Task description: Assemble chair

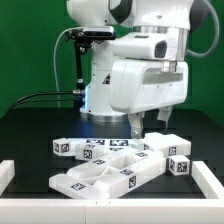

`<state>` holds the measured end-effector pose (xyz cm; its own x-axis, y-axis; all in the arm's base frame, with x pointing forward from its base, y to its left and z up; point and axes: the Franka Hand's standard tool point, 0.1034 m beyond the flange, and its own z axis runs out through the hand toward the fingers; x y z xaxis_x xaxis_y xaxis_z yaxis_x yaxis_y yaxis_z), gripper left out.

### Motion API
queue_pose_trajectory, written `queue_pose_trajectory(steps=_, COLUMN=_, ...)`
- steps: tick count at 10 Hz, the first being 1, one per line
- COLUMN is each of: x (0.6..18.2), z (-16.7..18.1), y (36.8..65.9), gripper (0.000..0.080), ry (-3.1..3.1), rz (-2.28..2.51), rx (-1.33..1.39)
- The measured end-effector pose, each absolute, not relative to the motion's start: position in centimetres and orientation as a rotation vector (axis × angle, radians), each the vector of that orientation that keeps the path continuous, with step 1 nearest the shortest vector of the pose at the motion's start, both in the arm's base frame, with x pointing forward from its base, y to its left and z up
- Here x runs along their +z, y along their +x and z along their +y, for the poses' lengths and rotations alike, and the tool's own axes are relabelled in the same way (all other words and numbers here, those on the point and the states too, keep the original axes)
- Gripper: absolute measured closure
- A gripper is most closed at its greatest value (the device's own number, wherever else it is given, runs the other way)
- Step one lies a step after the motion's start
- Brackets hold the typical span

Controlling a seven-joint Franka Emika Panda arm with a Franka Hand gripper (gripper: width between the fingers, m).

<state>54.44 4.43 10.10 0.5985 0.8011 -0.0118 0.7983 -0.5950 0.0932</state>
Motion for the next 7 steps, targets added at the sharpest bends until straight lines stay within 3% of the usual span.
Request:
queue_pose_trajectory(steps=4, x=10.0, z=4.4, y=54.4, gripper=0.0150, ry=2.724, rz=1.382, rx=0.044)
queue_pose_trajectory(steps=7, x=7.3, z=4.7, y=49.8, gripper=0.0150, ry=2.807, rz=1.273, rx=0.032)
